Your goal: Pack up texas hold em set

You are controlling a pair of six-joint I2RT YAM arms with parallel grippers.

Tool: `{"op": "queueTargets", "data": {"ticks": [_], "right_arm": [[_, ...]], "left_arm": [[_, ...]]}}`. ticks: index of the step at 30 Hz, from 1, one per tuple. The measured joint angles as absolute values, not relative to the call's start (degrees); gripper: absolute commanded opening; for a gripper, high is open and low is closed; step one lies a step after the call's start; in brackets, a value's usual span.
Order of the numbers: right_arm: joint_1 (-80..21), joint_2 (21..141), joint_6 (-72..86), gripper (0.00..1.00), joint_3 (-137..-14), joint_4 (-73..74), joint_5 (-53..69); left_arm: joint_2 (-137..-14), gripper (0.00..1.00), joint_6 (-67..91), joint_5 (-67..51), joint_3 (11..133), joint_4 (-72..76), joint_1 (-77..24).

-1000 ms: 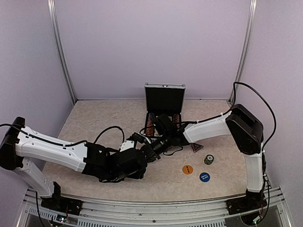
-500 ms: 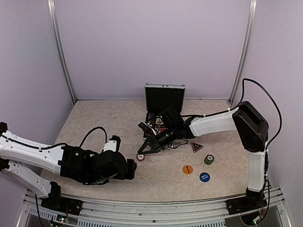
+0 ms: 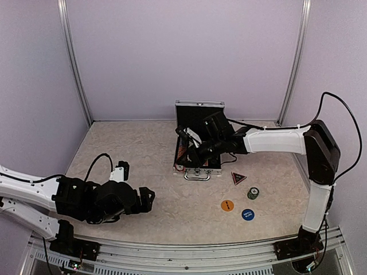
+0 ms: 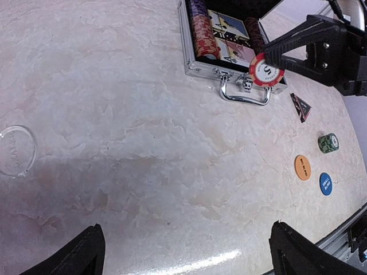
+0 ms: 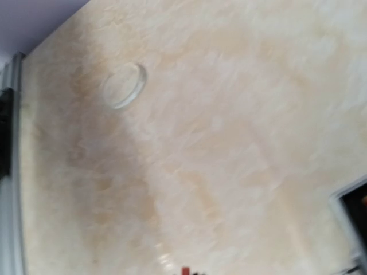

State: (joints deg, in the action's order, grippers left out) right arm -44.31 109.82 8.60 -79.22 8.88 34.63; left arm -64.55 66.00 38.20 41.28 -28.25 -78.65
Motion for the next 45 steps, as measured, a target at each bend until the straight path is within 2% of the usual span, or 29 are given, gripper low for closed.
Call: {"op": "queueTargets", "data": {"ticks": [13, 23, 33, 45], "right_arm": [[-44.1, 106.7, -15.5, 0.00, -77.3, 0.6, 31.0], [-44.0, 108.3, -30.1, 0.00, -78.0, -0.1, 29.5], [-44.0, 114.5, -38.3, 0.00, -82.1, 1.5, 27.7], [-43.5, 119.7, -40.9, 0.00, -85.5, 3.7, 25.8]], "left_arm": [[-65.0, 0.99, 67.1, 37.7, 39.4, -27.3, -78.8], [-65.0, 0.99, 68.2, 37.3, 38.3, -26.3, -78.8], [-65.0, 0.99, 68.8, 37.2, 38.3, -25.8, -78.8], [-65.3, 0.99, 68.8, 36.9, 38.3, -25.3, -78.8]]}}
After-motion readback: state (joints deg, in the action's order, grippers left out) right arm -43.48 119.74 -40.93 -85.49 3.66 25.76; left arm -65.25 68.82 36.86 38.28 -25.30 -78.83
